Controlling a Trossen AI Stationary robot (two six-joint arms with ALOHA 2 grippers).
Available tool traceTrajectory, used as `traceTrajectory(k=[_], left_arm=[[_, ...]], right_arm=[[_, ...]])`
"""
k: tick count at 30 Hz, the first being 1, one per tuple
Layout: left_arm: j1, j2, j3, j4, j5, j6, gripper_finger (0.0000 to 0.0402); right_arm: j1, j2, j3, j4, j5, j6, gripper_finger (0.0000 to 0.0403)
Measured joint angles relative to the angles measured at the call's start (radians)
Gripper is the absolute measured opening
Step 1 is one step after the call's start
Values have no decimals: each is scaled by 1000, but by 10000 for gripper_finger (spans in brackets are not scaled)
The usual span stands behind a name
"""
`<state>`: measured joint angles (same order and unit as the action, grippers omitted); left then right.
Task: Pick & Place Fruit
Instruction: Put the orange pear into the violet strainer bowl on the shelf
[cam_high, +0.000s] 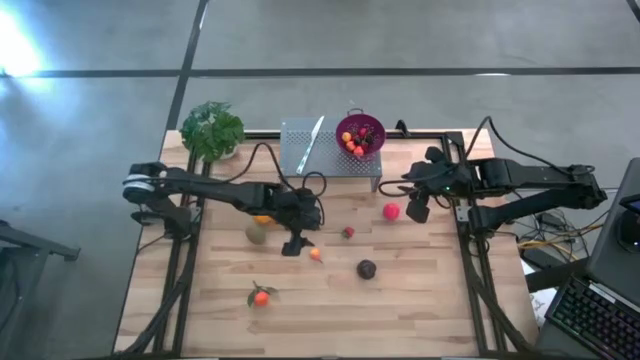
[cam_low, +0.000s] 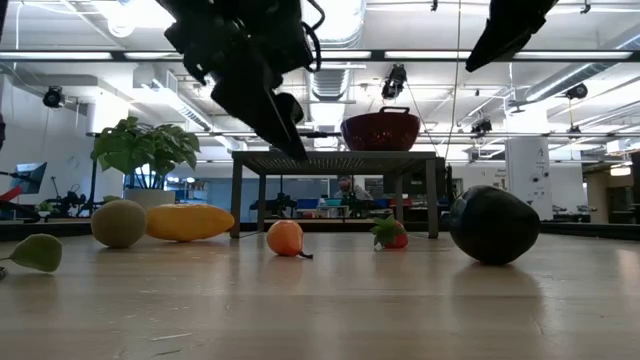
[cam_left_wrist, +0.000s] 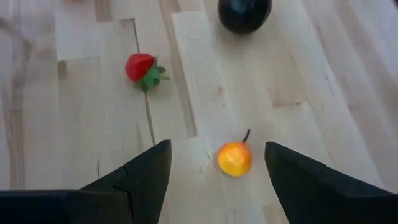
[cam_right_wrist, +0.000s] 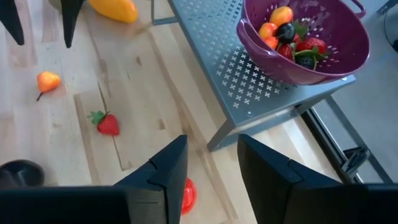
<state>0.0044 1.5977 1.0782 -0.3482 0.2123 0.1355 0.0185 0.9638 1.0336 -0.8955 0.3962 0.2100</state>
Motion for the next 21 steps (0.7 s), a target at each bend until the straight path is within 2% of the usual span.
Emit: traceTrajectory(k=[12,21], left_arm=[[-14,59,-1,10,13,90,264],[-48,96,-1,33,13,170,264]], right_arm=[[0,0,-11,1,0,0,171],[0,0,-12,2,0,-3,174]])
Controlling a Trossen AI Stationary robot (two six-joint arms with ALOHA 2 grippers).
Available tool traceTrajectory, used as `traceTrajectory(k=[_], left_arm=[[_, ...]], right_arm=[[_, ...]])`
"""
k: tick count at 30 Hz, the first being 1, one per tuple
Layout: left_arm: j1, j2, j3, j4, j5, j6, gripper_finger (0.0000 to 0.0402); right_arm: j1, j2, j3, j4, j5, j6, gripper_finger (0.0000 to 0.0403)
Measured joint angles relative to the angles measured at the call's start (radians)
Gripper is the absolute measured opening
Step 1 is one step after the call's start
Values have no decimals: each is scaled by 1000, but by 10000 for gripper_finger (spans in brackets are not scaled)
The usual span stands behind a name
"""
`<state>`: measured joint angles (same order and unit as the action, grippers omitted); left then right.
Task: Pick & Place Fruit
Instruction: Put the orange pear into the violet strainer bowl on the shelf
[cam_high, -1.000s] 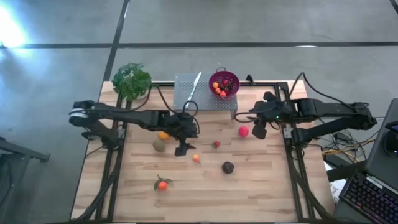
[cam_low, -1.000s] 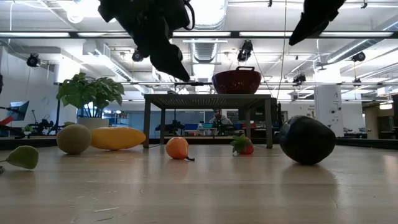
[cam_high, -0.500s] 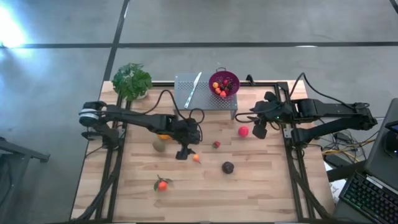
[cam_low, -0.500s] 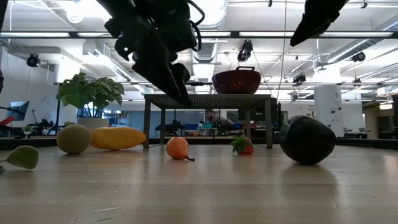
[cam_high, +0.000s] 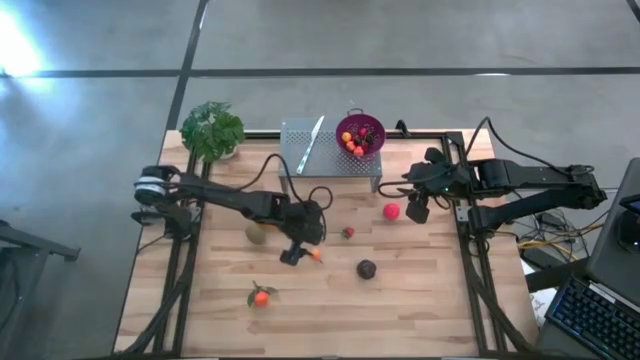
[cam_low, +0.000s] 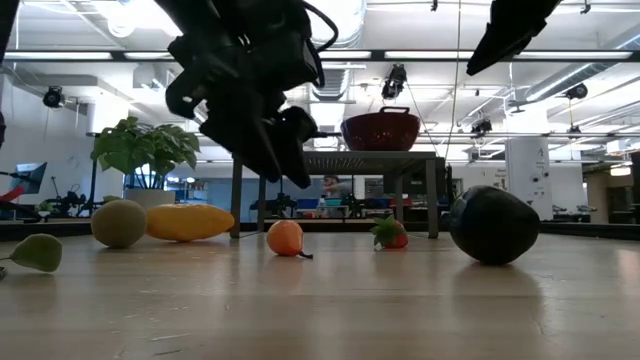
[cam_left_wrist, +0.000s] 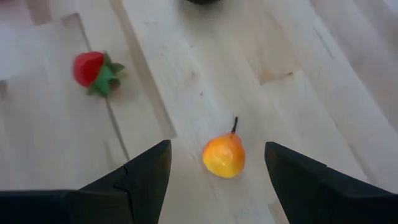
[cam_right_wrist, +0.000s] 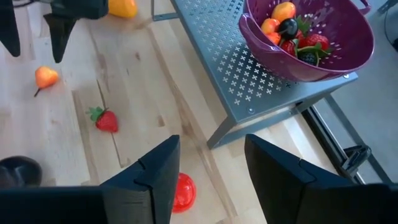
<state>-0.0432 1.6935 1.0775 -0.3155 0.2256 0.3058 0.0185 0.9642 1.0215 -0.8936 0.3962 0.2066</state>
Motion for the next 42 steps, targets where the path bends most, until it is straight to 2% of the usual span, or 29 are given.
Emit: traceTrajectory(k=[17,29,35,42], left_arm=[[-26,121,-1,35,13,17,264],[-25,163,-1,63,13,21,261],[-25,165,-1,66,5,21,244],[-25,165,-1,69,-7,18,204]], right_arm=[[0,0,-1,4,0,-8,134],[0,0,-1,8,0,-8,164],[0,0,-2,8,7,-8,173],[0,0,-2,8,26,-10,170]])
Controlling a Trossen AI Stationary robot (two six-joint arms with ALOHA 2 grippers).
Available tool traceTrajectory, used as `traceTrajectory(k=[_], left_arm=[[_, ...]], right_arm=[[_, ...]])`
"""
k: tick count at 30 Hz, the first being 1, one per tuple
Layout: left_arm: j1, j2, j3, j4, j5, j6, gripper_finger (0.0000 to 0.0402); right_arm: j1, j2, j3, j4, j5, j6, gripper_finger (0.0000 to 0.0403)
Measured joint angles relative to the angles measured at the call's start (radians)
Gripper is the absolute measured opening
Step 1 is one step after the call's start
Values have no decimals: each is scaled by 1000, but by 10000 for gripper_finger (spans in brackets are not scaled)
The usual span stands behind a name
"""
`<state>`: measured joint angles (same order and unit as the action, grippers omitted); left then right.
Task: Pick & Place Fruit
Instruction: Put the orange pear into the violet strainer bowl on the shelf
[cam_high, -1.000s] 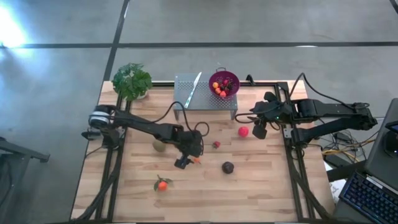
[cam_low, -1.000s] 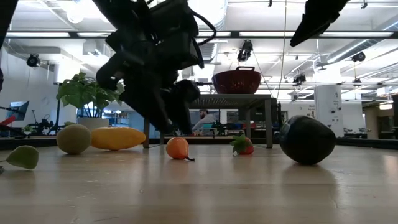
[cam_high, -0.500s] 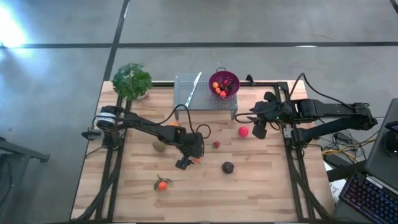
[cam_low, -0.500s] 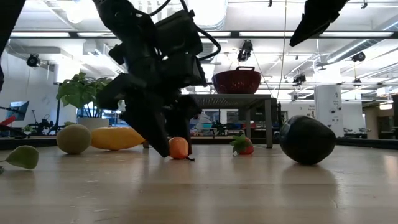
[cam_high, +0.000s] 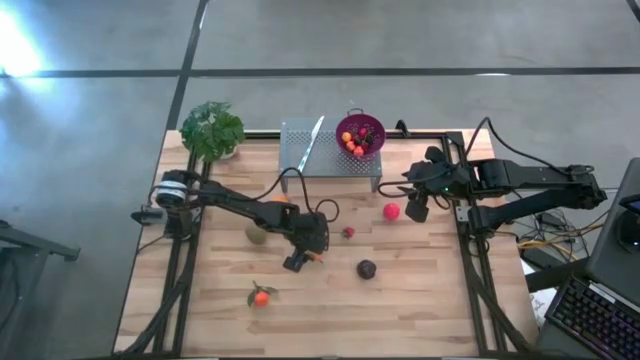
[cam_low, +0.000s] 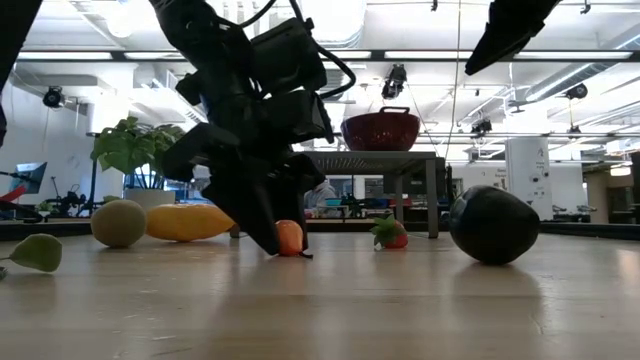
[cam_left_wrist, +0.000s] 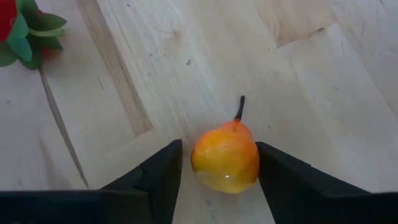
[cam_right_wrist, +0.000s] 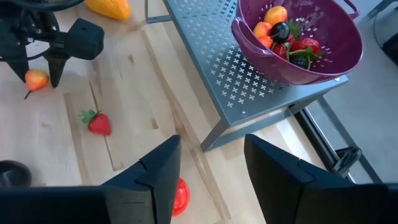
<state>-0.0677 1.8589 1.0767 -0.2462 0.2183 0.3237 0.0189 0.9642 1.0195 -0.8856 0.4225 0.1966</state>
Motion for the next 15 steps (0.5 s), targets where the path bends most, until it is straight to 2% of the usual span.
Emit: traceTrajectory(k=[9,15], left_arm=[[0,0,0,-1,-3,-10,153],[0,0,1,-4,-6,-10,147]], right_arm=[[0,0,0,0,0,-13,139],[0,0,0,1,0,-13,125]])
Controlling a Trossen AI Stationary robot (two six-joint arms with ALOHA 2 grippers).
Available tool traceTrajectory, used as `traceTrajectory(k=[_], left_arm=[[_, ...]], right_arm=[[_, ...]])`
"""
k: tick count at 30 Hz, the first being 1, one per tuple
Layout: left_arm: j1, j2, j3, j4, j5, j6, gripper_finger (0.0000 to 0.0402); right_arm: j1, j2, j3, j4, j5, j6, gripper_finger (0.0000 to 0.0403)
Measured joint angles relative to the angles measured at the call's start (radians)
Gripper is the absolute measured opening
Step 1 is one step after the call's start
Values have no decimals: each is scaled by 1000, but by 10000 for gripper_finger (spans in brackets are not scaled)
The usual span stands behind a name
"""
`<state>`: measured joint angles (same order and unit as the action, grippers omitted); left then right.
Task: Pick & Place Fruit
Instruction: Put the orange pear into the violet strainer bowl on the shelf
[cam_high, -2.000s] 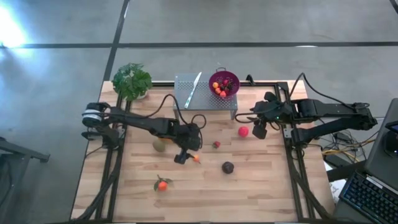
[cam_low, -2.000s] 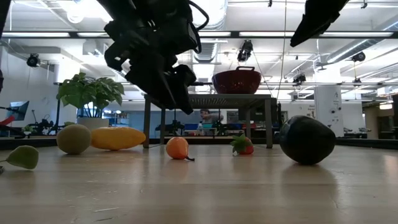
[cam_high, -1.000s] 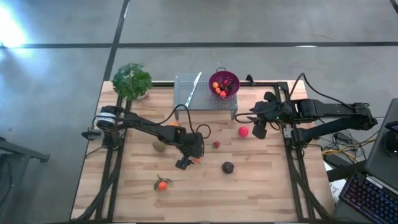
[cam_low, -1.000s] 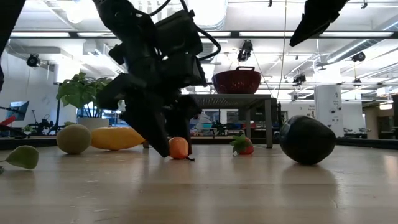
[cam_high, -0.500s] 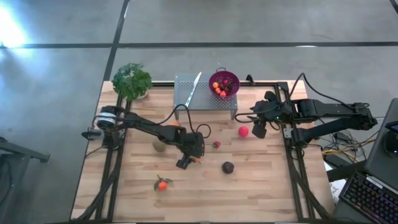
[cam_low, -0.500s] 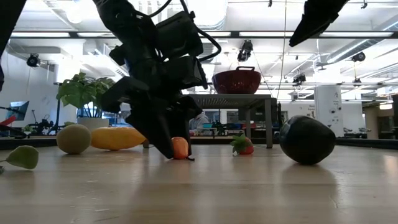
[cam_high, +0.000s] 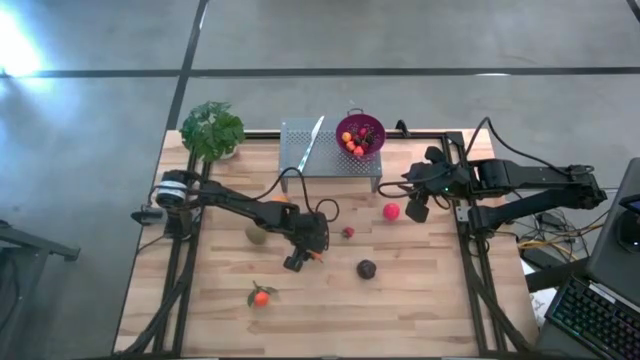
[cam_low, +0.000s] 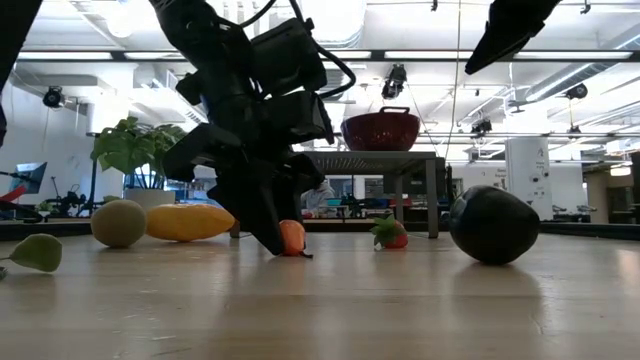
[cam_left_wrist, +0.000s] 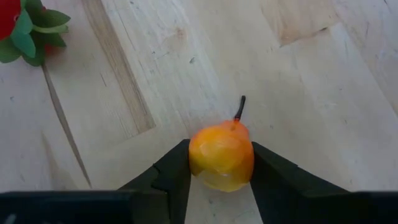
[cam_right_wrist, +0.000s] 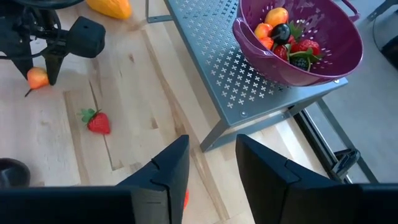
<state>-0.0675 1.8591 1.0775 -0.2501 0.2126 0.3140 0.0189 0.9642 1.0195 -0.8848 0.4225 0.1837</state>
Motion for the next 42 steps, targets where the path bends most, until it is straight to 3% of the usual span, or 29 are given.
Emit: traceTrajectory(k=[8,14,17,20,24,26,32,37,42], left_arm=[[-1,-27,-1,-20,-52,2,148],[-1,-97,-1,-34,-197,33,148],[-1,-144,-1,-19,-309,65,147],[-1,-187,-1,27,-487,99,147],[0,-237,-1,162,-737,145,147],[1,-257,-1,242,-802,175,147],[1,-280,-1,535,-802,202,148],[3,-283,-1,730,-795,176,148],[20,-283,-1,834,-710,153,149]], right_arm=[[0,0,0,2,0,0,119],[0,0,0,14,-1,17,137],[0,0,0,36,-1,23,148],[1,0,0,81,-3,16,157],[1,0,-2,153,-11,-32,166],[1,1,-3,188,-12,-57,170],[1,1,-9,284,-15,-140,179],[1,1,-12,353,-78,-189,182],[1,5,-16,433,-140,-241,175]])
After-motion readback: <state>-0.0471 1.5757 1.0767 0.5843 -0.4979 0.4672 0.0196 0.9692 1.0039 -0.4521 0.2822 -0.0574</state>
